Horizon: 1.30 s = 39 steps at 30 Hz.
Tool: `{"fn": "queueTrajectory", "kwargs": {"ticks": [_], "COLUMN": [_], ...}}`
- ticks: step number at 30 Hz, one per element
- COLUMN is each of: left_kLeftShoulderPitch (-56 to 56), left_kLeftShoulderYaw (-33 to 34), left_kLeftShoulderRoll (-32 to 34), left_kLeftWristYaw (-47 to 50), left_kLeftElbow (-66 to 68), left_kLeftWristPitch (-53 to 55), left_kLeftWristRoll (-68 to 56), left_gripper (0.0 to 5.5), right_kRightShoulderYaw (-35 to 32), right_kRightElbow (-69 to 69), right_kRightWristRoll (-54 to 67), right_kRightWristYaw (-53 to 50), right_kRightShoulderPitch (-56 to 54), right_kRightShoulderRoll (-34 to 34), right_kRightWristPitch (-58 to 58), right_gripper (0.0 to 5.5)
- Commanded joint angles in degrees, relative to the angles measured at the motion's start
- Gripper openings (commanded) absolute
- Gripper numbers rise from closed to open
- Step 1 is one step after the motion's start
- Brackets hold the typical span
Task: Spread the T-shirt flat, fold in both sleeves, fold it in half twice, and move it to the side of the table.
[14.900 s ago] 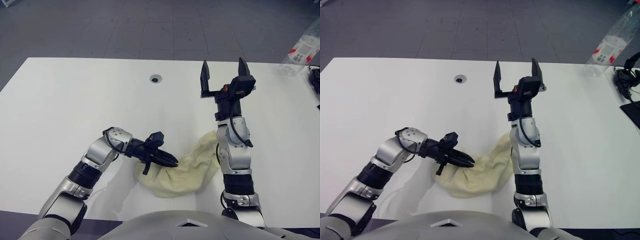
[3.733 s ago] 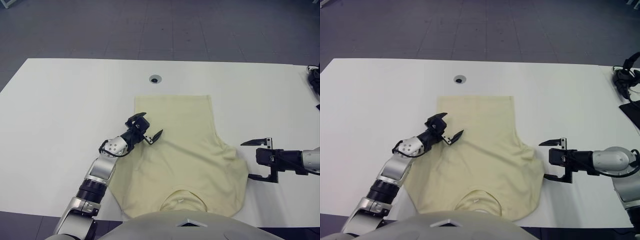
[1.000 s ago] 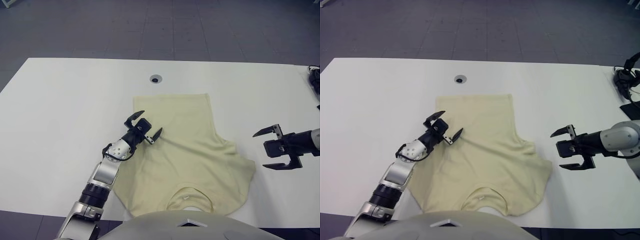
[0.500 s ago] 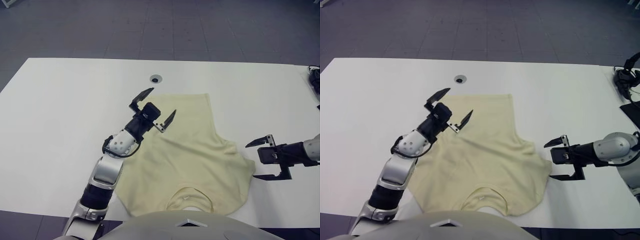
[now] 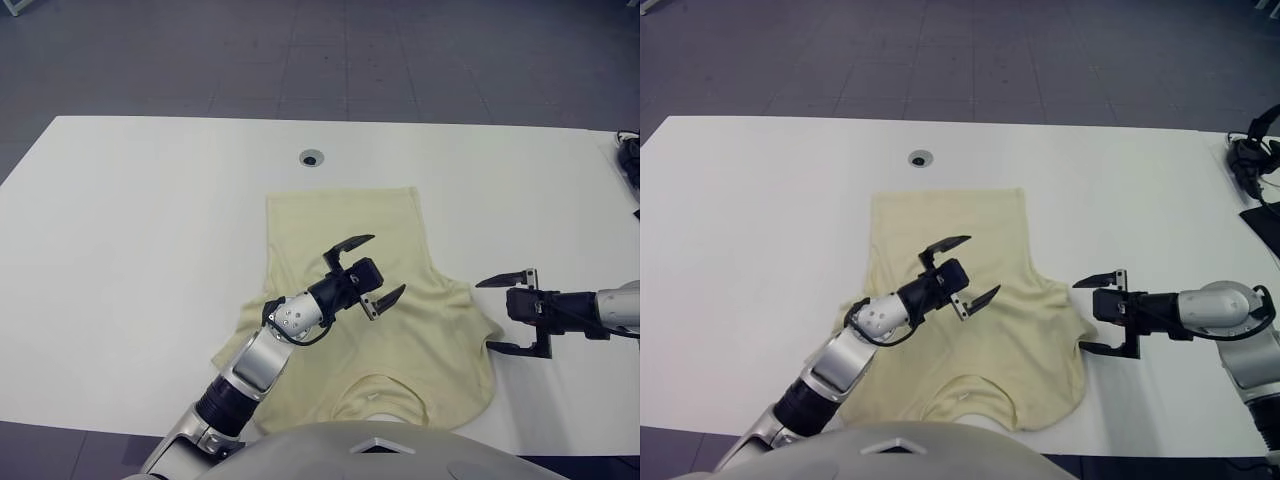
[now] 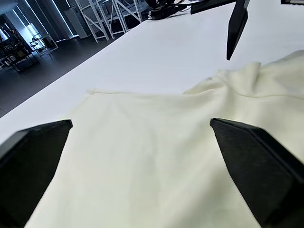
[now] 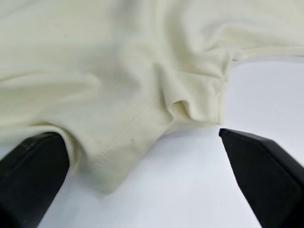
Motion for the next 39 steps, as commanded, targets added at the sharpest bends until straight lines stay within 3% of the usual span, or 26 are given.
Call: {"fn": "queueTrajectory", "kwargs": {"ticks": [1,32,39], "left_kLeftShoulderPitch": [1.0,0.5,0.4], "left_kLeftShoulderYaw": [0.1,1.2,1.4], "left_kLeftShoulderRoll": [0.3,0.3,0.3], "left_kLeftWristYaw": [0.3,0.3,0.4], "left_kLeftElbow": [1.6,4.8,5.3], "left_kLeftWristPitch": [-1.3,-3.8,-4.3], "left_kLeftWristRoll": [0.5,1.2,1.4], "left_gripper": [5.4,5.4,5.4], "right_kRightShoulderYaw": [-3.3,-10.8,-12.1], "right_kRightElbow": [-0.5,-1.9,1.1], "right_kRightWristRoll": [1.2,1.6,1.0], "right_kRightWristYaw": [-1.6,-4.3,-6.5], "right_kRightShoulderPitch": [0.3,-1.1,-6.0], "right_kRightShoulderRoll": [0.9,0.5,1.0], "right_kRightWristPitch": [-0.5,-3.4,-4.1], "right_gripper": [5.37,5.37,5.37]}}
